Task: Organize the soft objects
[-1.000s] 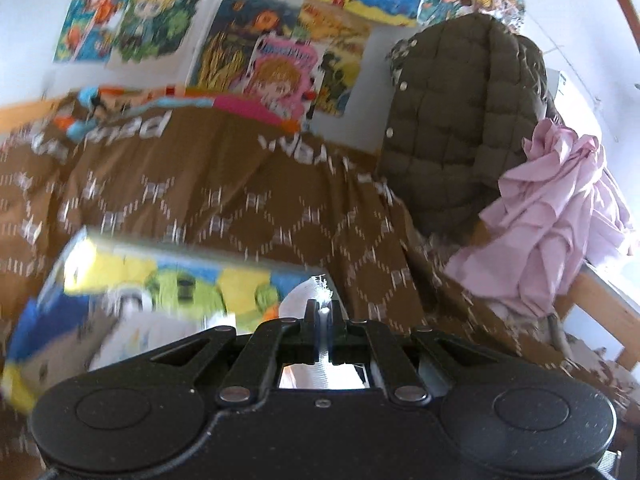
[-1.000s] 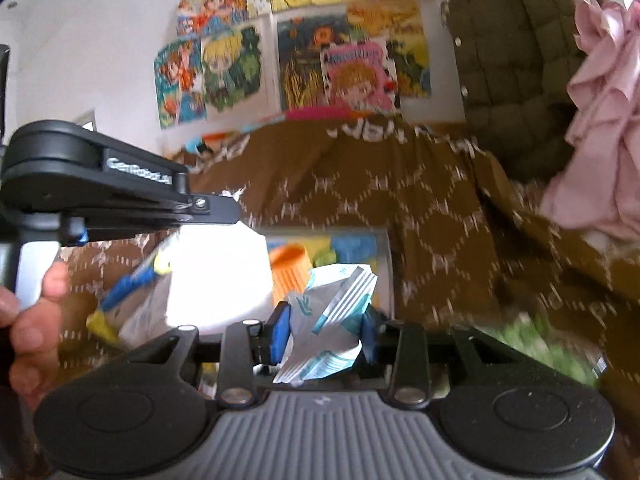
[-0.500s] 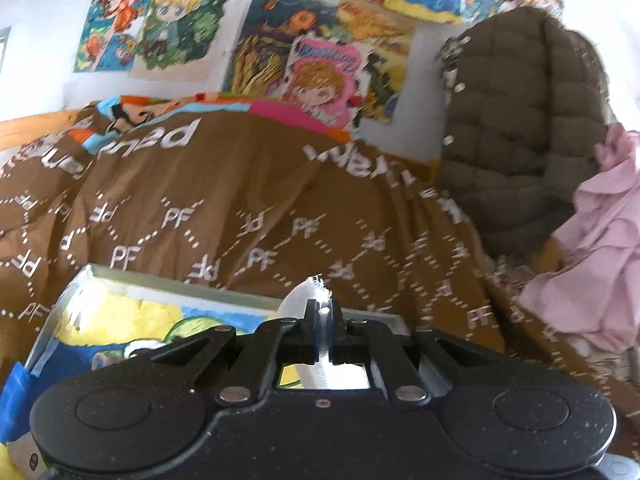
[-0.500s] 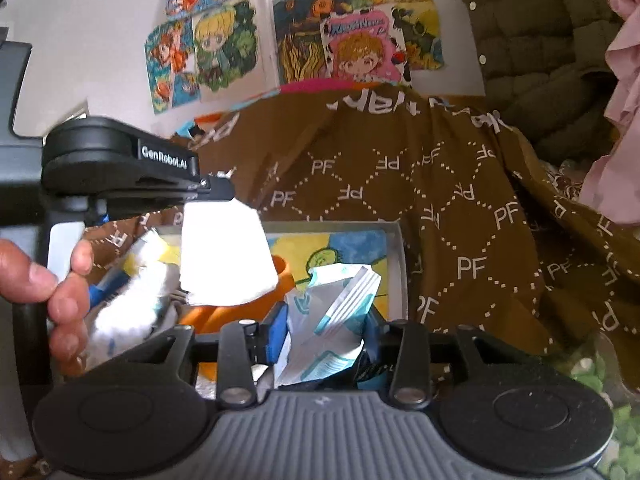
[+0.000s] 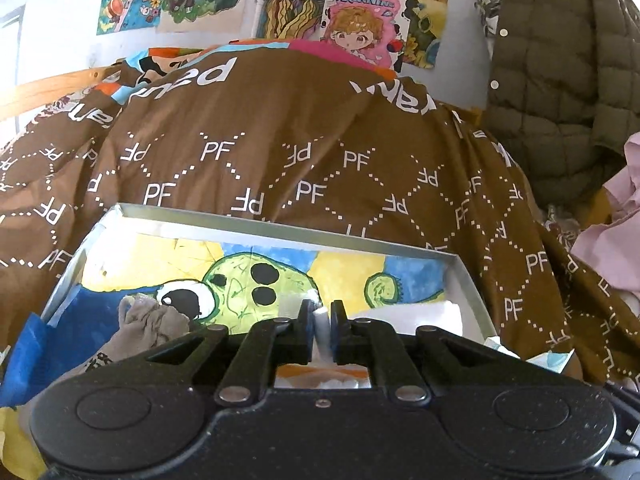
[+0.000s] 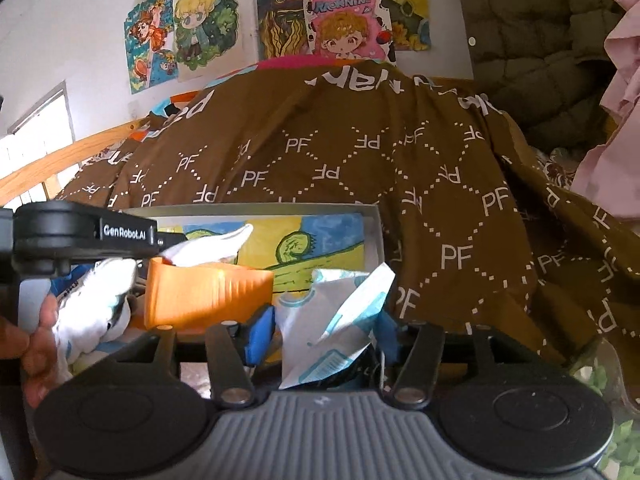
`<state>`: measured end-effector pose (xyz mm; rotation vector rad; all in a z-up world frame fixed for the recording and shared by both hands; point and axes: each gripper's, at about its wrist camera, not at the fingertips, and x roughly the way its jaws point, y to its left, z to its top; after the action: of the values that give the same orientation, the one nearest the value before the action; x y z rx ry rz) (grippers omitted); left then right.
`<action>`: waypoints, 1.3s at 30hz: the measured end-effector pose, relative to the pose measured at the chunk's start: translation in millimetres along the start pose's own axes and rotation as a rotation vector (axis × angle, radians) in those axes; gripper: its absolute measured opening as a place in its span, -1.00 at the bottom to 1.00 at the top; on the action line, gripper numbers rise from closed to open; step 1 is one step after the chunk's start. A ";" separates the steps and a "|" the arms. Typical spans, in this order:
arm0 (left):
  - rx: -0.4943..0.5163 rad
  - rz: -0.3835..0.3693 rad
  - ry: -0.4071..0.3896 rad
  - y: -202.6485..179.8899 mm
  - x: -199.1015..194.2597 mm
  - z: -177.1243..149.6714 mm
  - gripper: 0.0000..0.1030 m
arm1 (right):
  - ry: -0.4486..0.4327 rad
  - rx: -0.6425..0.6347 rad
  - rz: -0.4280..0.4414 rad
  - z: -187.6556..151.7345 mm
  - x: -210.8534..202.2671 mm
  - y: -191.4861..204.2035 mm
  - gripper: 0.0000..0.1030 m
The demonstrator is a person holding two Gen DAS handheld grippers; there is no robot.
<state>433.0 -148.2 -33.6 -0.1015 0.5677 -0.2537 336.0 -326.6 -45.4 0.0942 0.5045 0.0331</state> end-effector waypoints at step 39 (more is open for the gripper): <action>0.066 0.012 -0.275 -27.9 -222.8 -36.1 0.82 | -0.234 0.108 0.008 5.8 -188.1 -3.4 0.99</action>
<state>226.4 -117.0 56.2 -0.0675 0.2864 -0.2420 174.3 -340.8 49.8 0.2036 0.2718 0.0020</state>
